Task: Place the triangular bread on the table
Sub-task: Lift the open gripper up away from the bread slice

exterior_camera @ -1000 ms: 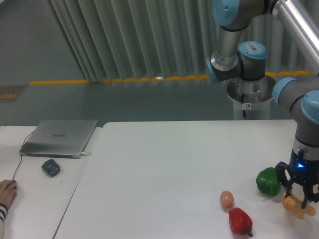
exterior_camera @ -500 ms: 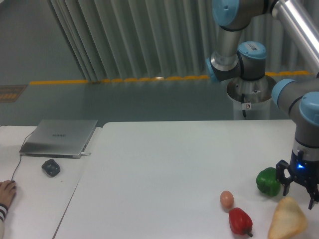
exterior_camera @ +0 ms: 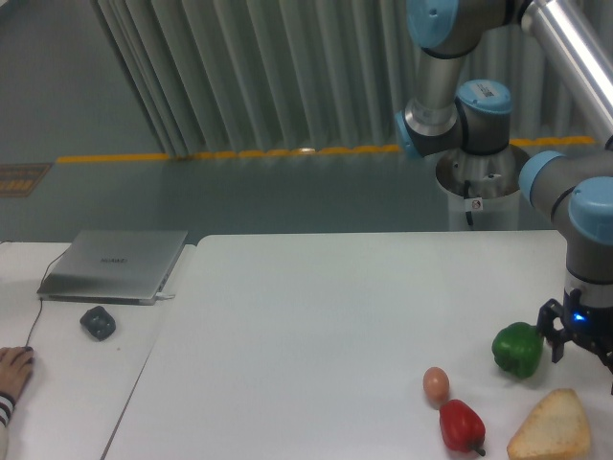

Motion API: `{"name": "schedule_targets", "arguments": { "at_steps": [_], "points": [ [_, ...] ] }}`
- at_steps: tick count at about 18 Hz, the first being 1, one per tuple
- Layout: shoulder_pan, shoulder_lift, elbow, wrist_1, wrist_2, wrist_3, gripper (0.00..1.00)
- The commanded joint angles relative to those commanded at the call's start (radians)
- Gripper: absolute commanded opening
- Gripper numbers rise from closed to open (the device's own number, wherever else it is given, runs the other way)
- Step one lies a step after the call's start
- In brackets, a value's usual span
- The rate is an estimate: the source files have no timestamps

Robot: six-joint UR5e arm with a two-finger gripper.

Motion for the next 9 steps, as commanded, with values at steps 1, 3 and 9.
{"name": "schedule_targets", "arguments": {
  "at_steps": [1,3,9],
  "points": [
    [0.003,0.006,-0.003,0.0,0.012,0.037,1.0],
    [0.008,0.02,-0.003,-0.009,0.026,0.104,1.0],
    [0.049,0.052,0.027,-0.109,0.025,0.217,1.0]
  ]
}}
